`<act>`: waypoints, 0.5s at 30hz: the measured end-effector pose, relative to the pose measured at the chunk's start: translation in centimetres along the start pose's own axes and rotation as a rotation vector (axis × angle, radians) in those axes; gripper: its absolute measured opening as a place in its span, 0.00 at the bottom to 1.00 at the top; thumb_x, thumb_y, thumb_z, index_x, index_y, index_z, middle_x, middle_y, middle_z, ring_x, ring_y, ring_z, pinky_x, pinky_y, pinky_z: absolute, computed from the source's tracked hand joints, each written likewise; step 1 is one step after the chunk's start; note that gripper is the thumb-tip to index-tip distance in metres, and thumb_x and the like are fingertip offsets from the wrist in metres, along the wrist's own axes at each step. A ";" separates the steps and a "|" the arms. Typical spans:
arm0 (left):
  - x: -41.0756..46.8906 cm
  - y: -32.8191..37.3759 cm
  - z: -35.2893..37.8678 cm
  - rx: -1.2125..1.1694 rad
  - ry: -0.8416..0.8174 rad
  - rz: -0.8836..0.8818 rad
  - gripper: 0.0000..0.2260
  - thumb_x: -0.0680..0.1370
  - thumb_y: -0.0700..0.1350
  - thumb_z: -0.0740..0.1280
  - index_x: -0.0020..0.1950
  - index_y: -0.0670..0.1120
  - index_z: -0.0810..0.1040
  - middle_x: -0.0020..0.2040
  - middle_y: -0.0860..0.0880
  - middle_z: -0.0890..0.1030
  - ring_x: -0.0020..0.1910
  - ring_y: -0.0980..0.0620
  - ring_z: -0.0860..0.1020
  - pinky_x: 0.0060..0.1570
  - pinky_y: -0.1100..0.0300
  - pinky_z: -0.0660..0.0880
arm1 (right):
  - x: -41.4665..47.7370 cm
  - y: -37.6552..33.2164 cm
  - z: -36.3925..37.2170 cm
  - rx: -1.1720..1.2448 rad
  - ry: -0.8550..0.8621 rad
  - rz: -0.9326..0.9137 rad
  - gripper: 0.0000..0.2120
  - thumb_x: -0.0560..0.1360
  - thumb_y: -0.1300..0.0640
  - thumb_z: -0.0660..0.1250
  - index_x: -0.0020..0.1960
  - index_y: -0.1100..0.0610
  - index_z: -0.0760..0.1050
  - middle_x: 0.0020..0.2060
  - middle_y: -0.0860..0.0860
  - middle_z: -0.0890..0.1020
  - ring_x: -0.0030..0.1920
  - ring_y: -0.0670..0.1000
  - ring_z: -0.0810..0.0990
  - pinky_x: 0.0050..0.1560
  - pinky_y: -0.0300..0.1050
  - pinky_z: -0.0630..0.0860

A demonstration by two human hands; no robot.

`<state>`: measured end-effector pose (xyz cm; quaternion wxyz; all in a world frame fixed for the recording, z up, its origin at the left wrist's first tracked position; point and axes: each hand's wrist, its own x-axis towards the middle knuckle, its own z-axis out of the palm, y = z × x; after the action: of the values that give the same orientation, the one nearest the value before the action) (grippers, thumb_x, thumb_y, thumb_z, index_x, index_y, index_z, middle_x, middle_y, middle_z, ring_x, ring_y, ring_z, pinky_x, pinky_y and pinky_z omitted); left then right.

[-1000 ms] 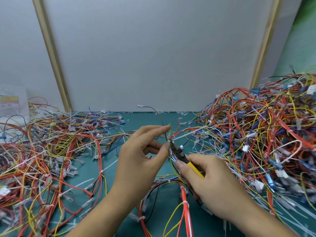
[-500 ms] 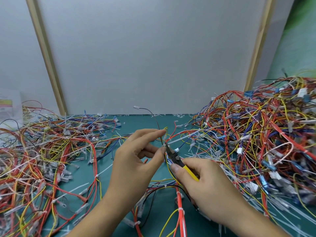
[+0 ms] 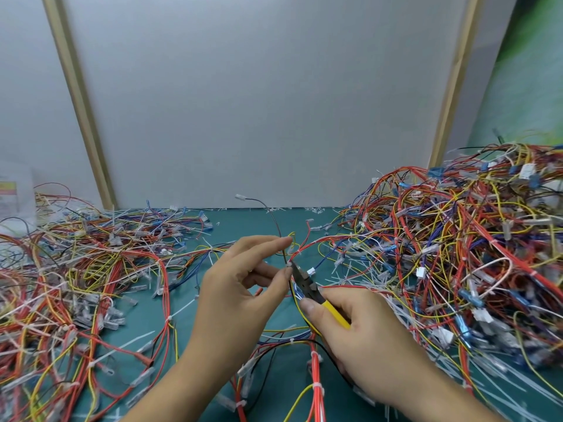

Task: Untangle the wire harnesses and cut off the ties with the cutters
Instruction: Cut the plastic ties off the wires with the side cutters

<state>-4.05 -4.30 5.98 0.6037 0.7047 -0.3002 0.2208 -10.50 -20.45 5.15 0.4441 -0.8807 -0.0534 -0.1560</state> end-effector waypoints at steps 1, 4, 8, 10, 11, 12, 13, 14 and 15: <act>0.0 0.0 0.0 -0.005 0.005 0.000 0.16 0.74 0.35 0.74 0.56 0.54 0.83 0.52 0.57 0.81 0.36 0.52 0.81 0.40 0.63 0.78 | 0.0 0.0 0.0 -0.001 0.005 -0.004 0.25 0.78 0.40 0.63 0.37 0.60 0.66 0.23 0.49 0.66 0.25 0.46 0.67 0.28 0.46 0.64; 0.1 -0.1 -0.1 -0.023 0.022 0.000 0.14 0.74 0.40 0.73 0.56 0.54 0.83 0.52 0.56 0.81 0.36 0.52 0.81 0.40 0.64 0.77 | 0.0 0.0 0.1 0.011 0.013 0.011 0.24 0.78 0.39 0.63 0.38 0.59 0.67 0.25 0.53 0.69 0.26 0.50 0.68 0.30 0.53 0.69; 0.4 -0.9 -0.3 0.031 0.072 -0.026 0.15 0.75 0.35 0.73 0.55 0.53 0.84 0.47 0.55 0.81 0.36 0.53 0.81 0.38 0.64 0.77 | 0.5 0.2 -0.2 0.069 0.070 0.037 0.23 0.78 0.40 0.64 0.40 0.60 0.73 0.32 0.60 0.77 0.32 0.61 0.76 0.34 0.56 0.74; 0.4 -1.3 -0.3 0.173 0.082 -0.033 0.13 0.75 0.37 0.73 0.54 0.52 0.84 0.44 0.55 0.78 0.36 0.54 0.79 0.39 0.63 0.76 | 0.7 0.4 -0.3 0.096 0.129 0.035 0.19 0.78 0.40 0.65 0.44 0.57 0.75 0.31 0.58 0.79 0.33 0.58 0.78 0.35 0.53 0.75; 0.4 -1.3 -0.5 0.281 0.084 0.001 0.10 0.75 0.40 0.73 0.54 0.52 0.85 0.42 0.53 0.75 0.37 0.54 0.77 0.40 0.65 0.74 | 0.8 0.5 -0.3 0.113 0.168 0.032 0.16 0.77 0.39 0.66 0.48 0.53 0.75 0.31 0.57 0.79 0.33 0.57 0.79 0.37 0.53 0.76; 0.6 -0.9 -0.7 0.387 0.076 0.074 0.06 0.76 0.46 0.73 0.53 0.52 0.85 0.41 0.52 0.72 0.37 0.55 0.74 0.40 0.68 0.71 | 0.9 0.5 -0.4 0.122 0.208 0.033 0.13 0.77 0.39 0.66 0.52 0.47 0.74 0.32 0.56 0.80 0.35 0.57 0.79 0.38 0.53 0.76; 0.9 -0.3 -1.1 0.470 0.029 0.164 0.06 0.76 0.53 0.71 0.50 0.54 0.85 0.39 0.52 0.70 0.37 0.56 0.72 0.39 0.68 0.68 | 1.0 0.6 -0.6 0.130 0.231 0.035 0.12 0.76 0.37 0.66 0.53 0.43 0.73 0.32 0.55 0.80 0.36 0.57 0.79 0.40 0.54 0.77; 1.3 0.5 -1.5 0.521 -0.081 0.229 0.10 0.76 0.60 0.67 0.45 0.57 0.84 0.37 0.54 0.69 0.35 0.56 0.71 0.37 0.66 0.66 | 1.1 0.6 -0.8 0.136 0.242 0.037 0.13 0.75 0.36 0.65 0.51 0.43 0.75 0.32 0.55 0.81 0.36 0.57 0.79 0.41 0.56 0.77; 1.8 1.4 -1.8 0.549 -0.262 0.221 0.16 0.74 0.67 0.64 0.41 0.58 0.82 0.34 0.54 0.69 0.34 0.56 0.71 0.34 0.65 0.64 | 1.3 0.5 -1.0 0.141 0.249 0.043 0.13 0.75 0.36 0.65 0.50 0.44 0.76 0.32 0.55 0.81 0.36 0.57 0.79 0.41 0.57 0.77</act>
<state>-3.60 -2.95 8.51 0.3196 0.8269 -0.3793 0.2652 -9.36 -21.61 5.77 0.5114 -0.8219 0.0101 -0.2506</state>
